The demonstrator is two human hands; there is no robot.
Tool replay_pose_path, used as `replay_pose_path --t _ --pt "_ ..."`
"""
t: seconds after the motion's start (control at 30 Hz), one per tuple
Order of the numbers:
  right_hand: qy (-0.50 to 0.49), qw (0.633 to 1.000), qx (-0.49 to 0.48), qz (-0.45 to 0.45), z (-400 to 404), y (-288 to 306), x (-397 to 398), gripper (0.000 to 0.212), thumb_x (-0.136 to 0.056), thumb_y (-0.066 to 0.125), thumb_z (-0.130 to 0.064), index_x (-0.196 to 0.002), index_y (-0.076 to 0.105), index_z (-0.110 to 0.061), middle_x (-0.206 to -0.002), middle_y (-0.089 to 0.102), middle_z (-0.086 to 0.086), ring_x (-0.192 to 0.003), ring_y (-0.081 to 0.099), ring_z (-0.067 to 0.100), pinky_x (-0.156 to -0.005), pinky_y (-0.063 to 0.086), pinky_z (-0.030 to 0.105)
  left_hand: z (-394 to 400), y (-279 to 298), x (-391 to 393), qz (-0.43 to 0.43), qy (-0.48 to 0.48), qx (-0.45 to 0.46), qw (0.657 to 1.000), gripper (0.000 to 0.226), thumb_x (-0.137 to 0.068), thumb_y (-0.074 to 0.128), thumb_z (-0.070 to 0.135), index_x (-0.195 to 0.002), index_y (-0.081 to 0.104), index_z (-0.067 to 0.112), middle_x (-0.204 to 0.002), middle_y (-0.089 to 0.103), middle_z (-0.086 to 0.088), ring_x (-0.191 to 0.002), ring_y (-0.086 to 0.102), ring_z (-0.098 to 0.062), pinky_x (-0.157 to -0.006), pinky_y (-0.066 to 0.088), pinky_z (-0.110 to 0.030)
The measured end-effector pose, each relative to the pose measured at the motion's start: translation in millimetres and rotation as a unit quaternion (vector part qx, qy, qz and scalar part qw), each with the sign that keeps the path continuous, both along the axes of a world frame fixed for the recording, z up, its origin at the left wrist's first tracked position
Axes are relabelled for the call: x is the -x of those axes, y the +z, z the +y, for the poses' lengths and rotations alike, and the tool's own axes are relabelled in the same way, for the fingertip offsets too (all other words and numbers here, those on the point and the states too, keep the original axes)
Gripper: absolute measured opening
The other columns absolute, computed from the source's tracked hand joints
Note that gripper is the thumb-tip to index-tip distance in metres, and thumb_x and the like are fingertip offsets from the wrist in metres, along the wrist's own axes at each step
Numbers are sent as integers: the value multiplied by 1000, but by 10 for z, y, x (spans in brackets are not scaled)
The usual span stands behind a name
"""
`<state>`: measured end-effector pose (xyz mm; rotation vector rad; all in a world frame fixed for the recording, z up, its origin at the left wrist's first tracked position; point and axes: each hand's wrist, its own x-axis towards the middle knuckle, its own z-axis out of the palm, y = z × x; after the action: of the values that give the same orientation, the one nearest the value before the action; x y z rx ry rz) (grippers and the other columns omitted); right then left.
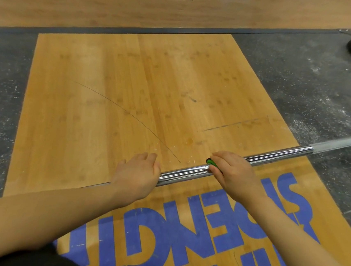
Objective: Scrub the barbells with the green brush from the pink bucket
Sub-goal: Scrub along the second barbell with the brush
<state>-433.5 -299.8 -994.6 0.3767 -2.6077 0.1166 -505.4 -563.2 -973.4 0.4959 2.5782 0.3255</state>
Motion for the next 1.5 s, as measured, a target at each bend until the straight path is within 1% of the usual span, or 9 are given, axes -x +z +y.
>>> replay_pose_path --t 0.2,0.33,0.4,0.53,0.6,0.67,0.87,1.07,1.5 --pt "58 998 22 -3 -345 -115 90 49 -104 36 -35 -103 71 0 -103 69 13 -91 66 29 -79 53 37 -10 -22 66 27 -17 -5 999 51 -101 13 39 -146 30 24 -151 34 4 -137 30 -15 -112 24 -44" --pt "1 999 40 19 40 -130 80 45 -102 42 -33 -99 71 1 -98 69 14 -86 65 30 -75 53 38 -33 12 81 47 -38 -26 998 55 -101 8 46 -150 24 24 -157 23 4 -144 19 -12 -117 14 -41" --pt "-30 998 49 17 253 -102 65 48 -103 40 -34 -97 70 3 -96 69 15 -85 65 31 -74 53 38 -93 32 66 105 -109 -52 987 66 -97 1 54 -152 19 22 -160 14 2 -146 14 -13 -118 8 -38" --pt "-42 998 52 3 355 -61 65 52 -103 36 -36 -95 70 3 -94 69 15 -84 65 32 -72 53 38 -257 3 37 268 -382 -57 882 61 -99 26 47 -150 28 12 -158 19 -10 -146 18 -25 -116 16 -43" --pt "-49 997 63 4 336 -72 58 53 -103 36 -37 -95 70 3 -95 69 15 -86 64 32 -73 54 39 -308 -23 47 298 -455 -46 838 61 -100 31 44 -151 26 10 -159 16 -11 -147 14 -26 -116 15 -43" --pt "-65 995 74 9 315 -83 38 53 -103 36 -38 -98 70 3 -98 69 15 -89 64 31 -75 54 39 -320 -30 57 309 -475 -28 823 63 -100 29 44 -151 22 8 -160 13 -11 -147 11 -25 -117 13 -43" --pt "-80 990 111 37 213 17 111 51 -103 39 -37 -105 68 5 -105 68 18 -98 57 26 -86 46 34 -312 -63 90 296 -474 -9 829 63 -101 28 45 -152 21 9 -160 12 -10 -147 12 -25 -115 16 -45" --pt "-104 984 140 47 244 171 273 51 -103 38 -38 -108 67 4 -107 67 16 -99 59 28 -88 44 31 -287 -73 150 284 -467 -29 837 61 -99 28 45 -150 28 11 -159 17 -9 -145 20 -26 -112 31 -48" --pt "-101 984 138 55 275 280 447 49 -103 39 -37 -109 67 3 -108 67 16 -98 60 28 -89 44 30 -245 -75 450 283 -429 -39 857 57 -98 26 48 -147 32 21 -156 28 -10 -140 33 -29 -106 39 -49"
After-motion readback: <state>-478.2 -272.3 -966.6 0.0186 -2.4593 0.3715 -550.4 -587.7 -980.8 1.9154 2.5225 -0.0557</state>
